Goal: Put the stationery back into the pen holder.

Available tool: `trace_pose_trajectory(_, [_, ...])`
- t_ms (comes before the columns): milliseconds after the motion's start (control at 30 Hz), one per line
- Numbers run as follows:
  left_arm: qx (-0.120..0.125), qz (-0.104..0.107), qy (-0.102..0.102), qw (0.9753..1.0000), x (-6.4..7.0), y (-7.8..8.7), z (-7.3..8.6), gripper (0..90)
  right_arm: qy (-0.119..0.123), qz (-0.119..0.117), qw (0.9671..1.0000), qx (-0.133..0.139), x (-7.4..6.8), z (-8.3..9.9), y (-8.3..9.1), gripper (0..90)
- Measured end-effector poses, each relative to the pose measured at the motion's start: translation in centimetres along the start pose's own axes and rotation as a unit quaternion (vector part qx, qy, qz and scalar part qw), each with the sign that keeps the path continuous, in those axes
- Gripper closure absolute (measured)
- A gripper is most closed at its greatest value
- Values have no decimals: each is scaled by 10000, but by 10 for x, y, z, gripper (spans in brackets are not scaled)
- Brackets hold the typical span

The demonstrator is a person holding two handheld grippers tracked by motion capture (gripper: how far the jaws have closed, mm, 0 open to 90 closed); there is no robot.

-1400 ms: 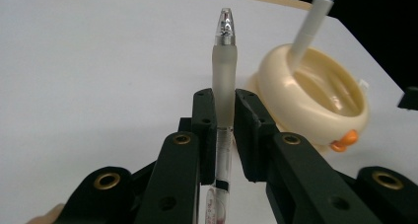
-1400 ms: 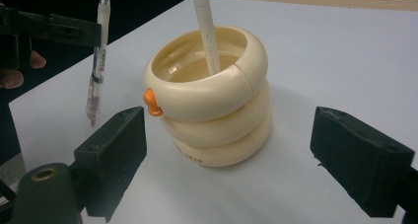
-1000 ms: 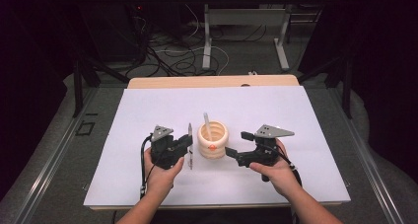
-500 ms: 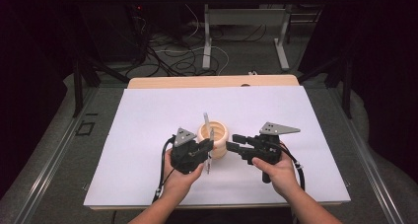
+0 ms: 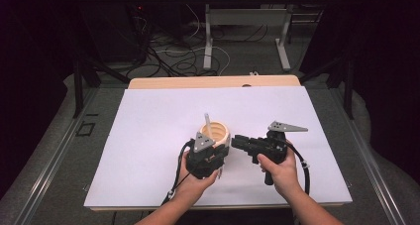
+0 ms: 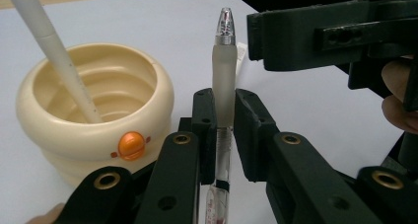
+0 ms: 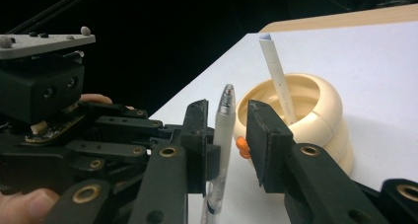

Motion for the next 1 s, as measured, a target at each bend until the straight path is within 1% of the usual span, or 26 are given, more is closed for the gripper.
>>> trace_pose_trajectory(33, [-42,50,-32,10000,1,0,1,798,-29,9,10000,-3,0,0,0,713])
trace_pose_trajectory(67, [4,48,-19,10000,2,-1,0,798,-60,-17,10000,-6,-1,1,-1,714])
trace_pose_trajectory(100, [-41,75,-63,9999,3,-1,1,798,-66,-24,10000,0,-1,1,-1,720])
trace_pose_trajectory(133, [10,54,-40,10000,5,-2,1,798,-96,-25,10000,-9,-1,2,-2,730])
trace_pose_trajectory(167, [-31,96,-62,9999,6,-1,2,798,-101,-8,9999,-24,-1,2,-2,733])
trace_pose_trajectory(233, [-27,90,-106,9999,7,-1,2,798,-146,-33,9999,-46,-1,3,-2,741])
trace_pose_trajectory(300, [13,94,-101,9999,8,-2,2,798,-162,-22,9999,-51,0,3,-3,749])
trace_pose_trajectory(333, [-36,108,-143,9998,8,-1,3,798,-177,-40,9998,-78,0,4,-2,749])
trace_pose_trajectory(433, [-28,120,-197,9997,9,-1,3,798,-203,-29,9997,-106,2,5,-4,738])
trace_pose_trajectory(500, [-26,122,-222,9997,10,-1,3,798,-284,-17,9995,-154,2,7,-4,742])
trace_pose_trajectory(667, [-31,142,-184,9997,11,-1,4,798,-309,-22,9994,-166,2,7,-5,772])
trace_pose_trajectory(733, [-23,119,-200,9997,11,-1,4,798,-338,-47,9992,-195,2,7,-4,794])
trace_pose_trajectory(833, [-29,115,-220,9997,10,-1,4,798,-377,-44,9991,-188,2,7,-4,800])
trace_pose_trajectory(867, [27,107,-206,9997,10,-1,3,797,-390,-52,9991,-180,2,7,-5,801])
trace_pose_trajectory(967, [-2,94,-232,9997,10,-1,4,797,-390,-57,9991,-166,2,7,-5,802])
trace_pose_trajectory(1000, [55,79,-218,9997,10,-1,4,796,-400,-41,9989,-241,2,8,-4,803])
Point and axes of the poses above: each handheld gripper's, and its own axes: y roughly backward along the jaws, z roughly out of its underside, x roughly to its right, the point moved 8 cm from there along -y, roughly forward along the jaws, and after that the axes turned 2 degrees about -z, right-handed, at the moved point
